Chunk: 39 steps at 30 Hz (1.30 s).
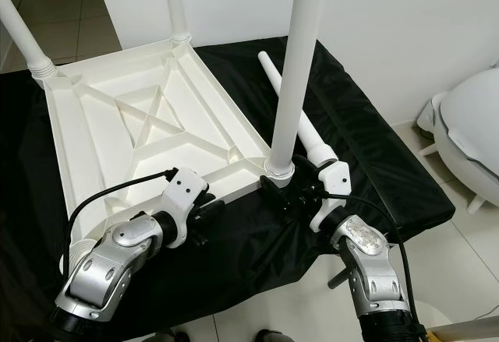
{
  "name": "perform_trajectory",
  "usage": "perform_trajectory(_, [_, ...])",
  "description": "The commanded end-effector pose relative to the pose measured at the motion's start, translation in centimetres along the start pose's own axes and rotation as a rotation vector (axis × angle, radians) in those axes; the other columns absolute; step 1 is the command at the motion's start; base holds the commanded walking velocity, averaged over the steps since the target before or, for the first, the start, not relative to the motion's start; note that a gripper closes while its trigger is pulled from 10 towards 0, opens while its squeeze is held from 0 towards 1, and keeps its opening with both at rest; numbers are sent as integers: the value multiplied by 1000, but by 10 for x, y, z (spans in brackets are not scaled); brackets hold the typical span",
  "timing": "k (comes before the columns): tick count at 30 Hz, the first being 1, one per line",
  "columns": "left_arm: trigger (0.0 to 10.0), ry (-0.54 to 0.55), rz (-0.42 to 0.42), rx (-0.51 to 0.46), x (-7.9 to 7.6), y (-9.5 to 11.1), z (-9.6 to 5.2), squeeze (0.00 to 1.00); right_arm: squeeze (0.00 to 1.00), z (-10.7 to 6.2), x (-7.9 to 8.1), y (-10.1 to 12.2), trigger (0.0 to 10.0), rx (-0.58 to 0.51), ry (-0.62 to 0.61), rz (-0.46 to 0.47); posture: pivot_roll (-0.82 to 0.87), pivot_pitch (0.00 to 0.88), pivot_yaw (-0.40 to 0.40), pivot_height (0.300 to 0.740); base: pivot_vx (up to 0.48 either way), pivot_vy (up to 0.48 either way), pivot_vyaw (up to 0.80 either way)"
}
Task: Building children table
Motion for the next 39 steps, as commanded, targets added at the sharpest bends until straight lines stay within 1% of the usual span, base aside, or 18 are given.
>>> perform_trajectory(1, [10000, 117, -21, 116, 8, -22, 3, 0, 0, 0, 5, -3, 10000, 2, 14, 1, -57, 134, 46, 740, 0, 0, 0])
perform_trajectory(5, [10000, 133, -35, 121, 10, -23, 4, 0, 0, 0, 5, -2, 10000, 0, 11, 1, -57, 134, 47, 740, 0, 0, 0])
perform_trajectory(8, [10000, 128, -60, 92, 10, -19, 4, 0, 0, -1, 5, -3, 10000, -2, 5, 6, -52, 137, 46, 740, 0, 0, 0])
perform_trajectory(9, [10000, 119, -63, 79, 9, -17, 5, 1000, 0, 0, 5, -3, 10000, -3, 4, 7, -53, 137, 47, 740, 0, 0, 0])
perform_trajectory(14, [10000, 97, -60, 62, 6, -14, 5, 1000, 0, 1, 5, -3, 10000, -5, 3, 8, -53, 138, 49, 740, 0, 0, 0])
perform_trajectory(15, [10000, 77, -32, 42, 3, -9, 5, 1000, 0, 1, 5, -2, 10000, -8, 1, 6, -53, 140, 49, 740, 0, 0, 0])
perform_trajectory(17, [10000, 77, -32, 42, 3, -9, 5, 1000, 0, 1, 5, -2, 10000, -8, 1, 6, -53, 140, 49, 740, 0, 0, 0])
perform_trajectory(18, [10000, 64, -18, 25, 1, -4, 5, 0, 0, 1, 4, -2, 10000, -9, 0, 6, -54, 141, 49, 740, 0, 0, 0])
perform_trajectory(23, [10000, -1, 31, -109, -4, 23, -3, 0, 0, 0, 5, -3, 10000, -12, -10, 13, -53, 141, 48, 740, 0, 0, 0])
perform_trajectory(24, [10000, -1, 31, -109, -4, 23, -3, 0, 0, 0, 5, -3, 10000, -12, -10, 13, -53, 141, 48, 740, 0, 0, 0])
perform_trajectory(30, [10000, -66, 34, -244, -7, 48, -17, 0, 0, 1, 6, -2, 10000, -32, -30, 23, -54, 141, 45, 740, 0, 0, 0])
perform_trajectory(32, [10000, -65, 38, -264, -6, 52, -19, 0, 0, 1, 6, -2, 10000, -33, -32, 30, -54, 141, 44, 740, 0, 0, 0])
perform_trajectory(33, [10000, -50, 33, -275, -3, 55, -19, 0, 0, 1, 7, -3, 10000, -34, -35, 30, -56, 141, 42, 740, 0, 0, 0])
perform_trajectory(35, [10000, -50, 33, -275, -3, 55, -19, 0, 0, 1, 7, -3, 10000, -34, -35, 30, -56, 141, 42, 740, 0, 0, 0])
perform_trajectory(36, [10000, -20, 32, -275, 2, 57, -18, 0, 0, 1, 7, -3, 10000, -36, -42, 33, -55, 140, 41, 740, 0, 0, 0])
perform_trajectory(37, [10000, -20, 32, -275, 2, 57, -18, 0, 0, 1, 7, -3, 10000, -36, -42, 33, -55, 140, 41, 740, 0, 0, 0])
perform_trajectory(38, [10000, 16, 21, -276, 9, 58, -17, 0, 0, 1, 7, -4, 10000, -41, -52, 36, -55, 139, 40, 740, 0, 0, 0])
perform_trajectory(39, [10000, 70, 16, -261, 20, 57, -15, 0, 0, 1, 7, -4, 10000, -46, -62, 40, -55, 138, 39, 740, 0, 0, 0])
Point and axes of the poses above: a point about 5 cm out from each wrist's last joint towards the gripper, its own z axis pointing out of the wrist towards the gripper, its own y axis along the axis of the wrist's last joint, x = y × z, the point moved 6 cm from there along z, pointing out of the wrist towards the gripper, and after that the axes turned 13 degrees about z, right-handed, at the moved point
